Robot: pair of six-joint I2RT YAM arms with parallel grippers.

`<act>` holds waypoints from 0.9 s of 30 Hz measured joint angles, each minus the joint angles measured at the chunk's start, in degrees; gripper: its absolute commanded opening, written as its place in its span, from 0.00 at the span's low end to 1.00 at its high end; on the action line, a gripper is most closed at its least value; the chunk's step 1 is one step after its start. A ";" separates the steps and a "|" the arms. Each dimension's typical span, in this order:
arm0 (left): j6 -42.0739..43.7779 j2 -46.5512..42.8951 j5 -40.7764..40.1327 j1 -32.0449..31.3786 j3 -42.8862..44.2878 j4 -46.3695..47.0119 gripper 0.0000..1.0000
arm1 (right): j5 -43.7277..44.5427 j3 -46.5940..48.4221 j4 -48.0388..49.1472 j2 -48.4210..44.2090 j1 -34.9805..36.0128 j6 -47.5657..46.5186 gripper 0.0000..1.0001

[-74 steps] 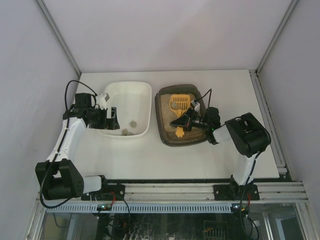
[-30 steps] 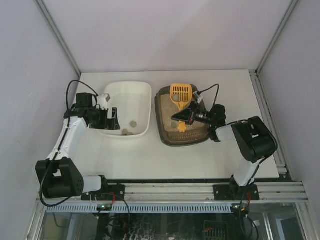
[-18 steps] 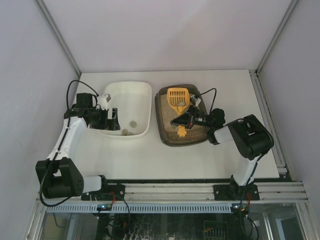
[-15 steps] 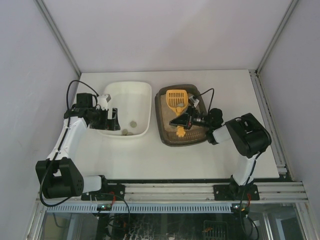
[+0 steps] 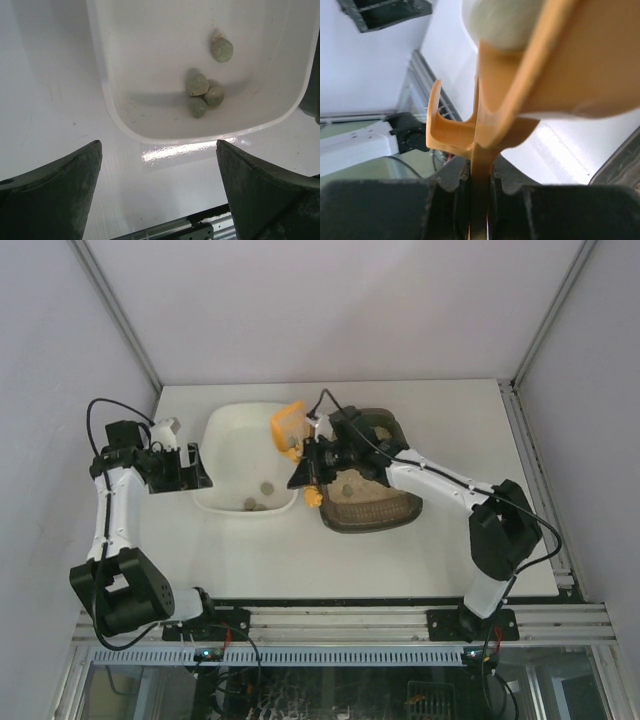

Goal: Clean the litter box

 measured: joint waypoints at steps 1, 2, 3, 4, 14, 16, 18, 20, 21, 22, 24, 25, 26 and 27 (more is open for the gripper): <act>0.42 -0.02 0.96 0.44 0.04 -0.44 1.00 | 2.43 3.56 -5.73 0.76 1.68 -2.25 0.00; 0.79 -0.02 1.57 0.70 0.04 -0.92 1.00 | 5.49 7.93 -11.74 2.36 3.50 -4.63 0.00; 1.09 -0.02 2.62 1.01 0.04 -1.66 1.00 | 8.85 12.59 -17.33 4.55 5.29 -6.73 0.00; 1.38 -0.02 3.19 1.14 0.04 -2.19 1.00 | 13.16 17.90 -23.15 7.52 6.99 -8.66 0.00; 2.45 -0.04 5.60 3.45 0.04 -3.74 1.00 | 55.28 60.35 -61.26 38.10 23.54 -18.08 0.00; 2.62 -0.13 5.49 3.58 -0.07 -3.69 1.00 | 59.36 60.83 -64.63 39.41 25.11 -18.84 0.00; 2.91 -0.37 5.33 3.61 -0.17 -3.74 1.00 | 62.90 60.85 -67.49 39.67 25.40 -19.41 0.00; 2.95 -0.81 5.14 3.61 -0.28 -3.61 1.00 | 65.88 60.85 -68.83 39.65 24.94 -19.58 0.00; 3.10 -1.25 4.87 3.61 -0.63 -3.39 1.00 | 67.43 60.85 -69.33 39.65 24.57 -19.54 0.00; 3.13 -1.66 4.46 3.63 -0.96 -3.37 1.00 | 68.37 60.83 -69.61 39.65 24.39 -19.47 0.00; 2.71 -2.51 3.26 3.56 -1.38 -3.23 1.00 | 70.07 59.45 -69.02 38.51 24.06 -19.23 0.00; 2.32 -3.17 2.03 3.30 -1.40 -3.06 1.00 | 70.53 57.44 -67.98 36.76 23.80 -19.06 0.00; 1.86 -3.72 0.94 2.99 -1.33 -2.93 1.00 | 70.66 55.01 -66.88 34.40 23.47 -18.82 0.00; 1.09 -4.55 -0.66 2.27 -1.20 -2.60 1.00 | 70.55 52.41 -65.46 31.54 22.99 -18.51 0.00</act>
